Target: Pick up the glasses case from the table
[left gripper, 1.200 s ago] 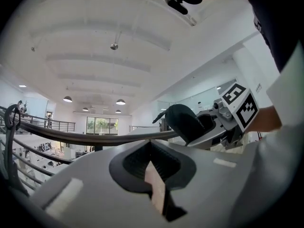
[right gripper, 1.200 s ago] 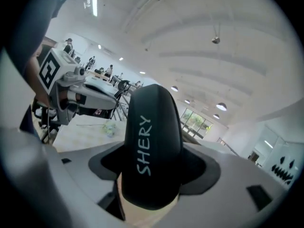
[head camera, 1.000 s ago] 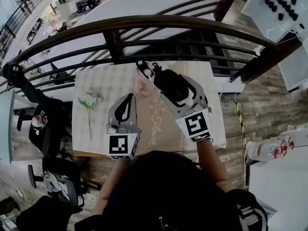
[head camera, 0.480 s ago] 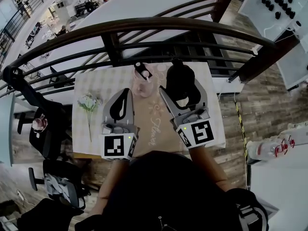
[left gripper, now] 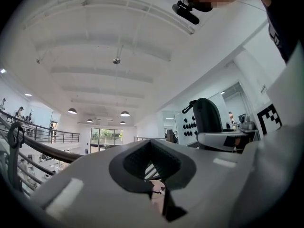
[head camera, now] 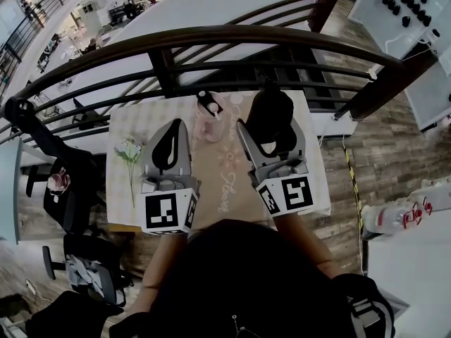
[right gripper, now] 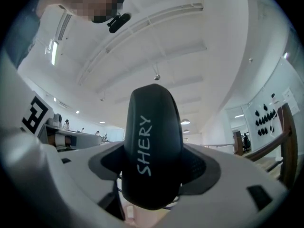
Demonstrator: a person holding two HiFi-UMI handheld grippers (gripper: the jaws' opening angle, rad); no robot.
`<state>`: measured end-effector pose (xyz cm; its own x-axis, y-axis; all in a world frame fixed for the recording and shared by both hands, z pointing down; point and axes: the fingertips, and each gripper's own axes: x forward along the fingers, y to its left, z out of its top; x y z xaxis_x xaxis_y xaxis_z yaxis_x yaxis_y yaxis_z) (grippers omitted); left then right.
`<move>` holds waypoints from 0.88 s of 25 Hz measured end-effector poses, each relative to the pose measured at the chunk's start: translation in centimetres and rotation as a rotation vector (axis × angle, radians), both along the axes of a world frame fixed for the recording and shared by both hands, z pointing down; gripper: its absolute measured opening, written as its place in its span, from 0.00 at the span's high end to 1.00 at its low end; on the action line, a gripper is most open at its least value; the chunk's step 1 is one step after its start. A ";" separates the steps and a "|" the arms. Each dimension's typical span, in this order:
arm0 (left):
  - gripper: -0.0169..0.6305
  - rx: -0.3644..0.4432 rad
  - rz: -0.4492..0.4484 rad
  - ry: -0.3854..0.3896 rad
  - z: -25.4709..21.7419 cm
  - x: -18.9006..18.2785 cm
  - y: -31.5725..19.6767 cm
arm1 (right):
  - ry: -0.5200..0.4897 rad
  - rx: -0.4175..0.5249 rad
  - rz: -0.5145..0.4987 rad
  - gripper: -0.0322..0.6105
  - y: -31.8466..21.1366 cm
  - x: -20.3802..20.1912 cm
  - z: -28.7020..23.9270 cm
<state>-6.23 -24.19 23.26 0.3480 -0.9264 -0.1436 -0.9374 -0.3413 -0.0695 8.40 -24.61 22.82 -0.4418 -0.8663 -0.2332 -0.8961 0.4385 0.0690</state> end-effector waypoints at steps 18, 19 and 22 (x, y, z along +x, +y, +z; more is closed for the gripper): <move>0.96 -0.015 0.009 -0.018 0.1 0.4 -0.2 | 0.015 -0.003 -0.013 0.45 -0.4 -0.3 -0.1; 0.96 -0.014 0.009 -0.018 0.0 0.5 -0.2 | 0.015 -0.002 -0.013 0.45 -0.4 -0.3 -0.1; 0.95 -0.013 0.014 -0.020 0.0 0.5 -0.2 | 0.014 -0.002 -0.012 0.45 -0.4 -0.2 -0.2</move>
<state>-5.69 -24.41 23.23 0.3637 -0.9232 -0.1241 -0.9309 -0.3554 -0.0839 8.17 -25.04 22.59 -0.4551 -0.8615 -0.2254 -0.8899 0.4489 0.0811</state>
